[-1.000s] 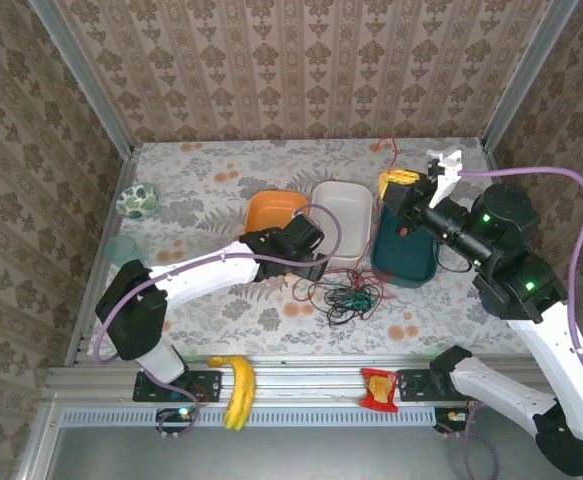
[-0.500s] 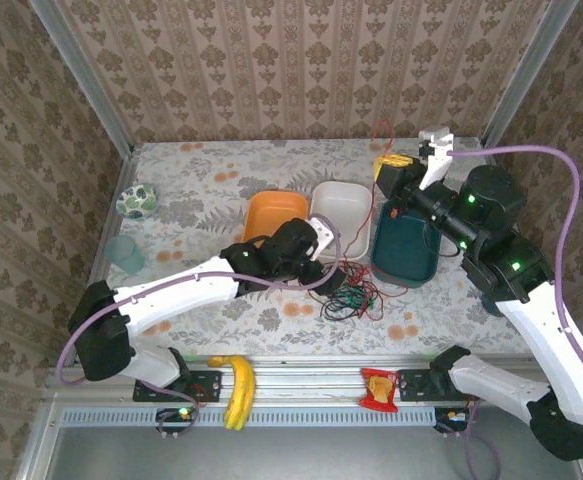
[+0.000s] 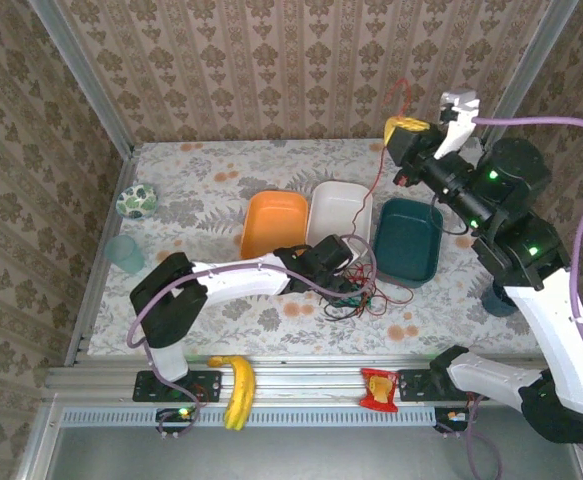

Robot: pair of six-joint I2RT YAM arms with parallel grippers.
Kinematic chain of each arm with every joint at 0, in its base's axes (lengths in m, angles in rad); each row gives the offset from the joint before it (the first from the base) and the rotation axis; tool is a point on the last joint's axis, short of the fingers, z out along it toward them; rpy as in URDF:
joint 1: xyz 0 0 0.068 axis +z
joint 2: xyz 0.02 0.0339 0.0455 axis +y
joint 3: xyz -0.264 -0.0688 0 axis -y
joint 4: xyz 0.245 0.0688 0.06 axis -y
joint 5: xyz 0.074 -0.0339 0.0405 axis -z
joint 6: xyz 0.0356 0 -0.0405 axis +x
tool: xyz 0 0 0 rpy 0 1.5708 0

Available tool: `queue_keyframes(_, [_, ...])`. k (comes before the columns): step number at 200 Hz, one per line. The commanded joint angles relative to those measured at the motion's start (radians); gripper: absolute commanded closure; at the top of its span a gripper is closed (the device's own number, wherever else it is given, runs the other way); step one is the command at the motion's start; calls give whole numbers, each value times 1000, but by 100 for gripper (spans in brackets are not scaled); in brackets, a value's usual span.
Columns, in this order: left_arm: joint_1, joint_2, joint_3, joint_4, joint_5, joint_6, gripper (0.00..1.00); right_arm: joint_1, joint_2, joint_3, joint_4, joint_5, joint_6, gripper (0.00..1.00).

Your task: Untangle the cables

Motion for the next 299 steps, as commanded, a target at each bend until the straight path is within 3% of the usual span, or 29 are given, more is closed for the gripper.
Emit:
queue_keyframes(1, [-3,-3,28,10,-43,-21,58,-9,0,76,33,55,-57,100])
queue_keyframes(23, [-1,-15,14,21,-60,-29,78,-14,13,130,48,116,-104,100])
queue_keyframes(71, [-1,-81,-12,27,-128,-47,92,-33,44,174,53,320,-174,100])
queue_keyframes(116, [19,-250,-104,144,-156,-113,95,-80,32,-8,-12,384,-97,100])
queue_keyframes(124, [29,-285,-127,183,-148,-130,91,-90,29,-45,-27,391,-91,100])
queue_keyframes(152, [67,-385,-228,303,-151,-192,60,-94,20,-194,-66,486,-118,100])
queue_keyframes(176, [82,-436,-302,368,-193,-213,39,-98,15,-326,-79,567,-134,100])
queue_keyframes(222, [86,-440,-314,349,-253,-224,23,-140,27,-569,-77,589,-30,100])
queue_keyframes(272, [86,-424,-327,359,-238,-243,10,-310,156,-718,6,351,144,100])
queue_keyframes(299, [78,-419,-350,426,-229,-198,12,-365,270,-711,36,230,184,100])
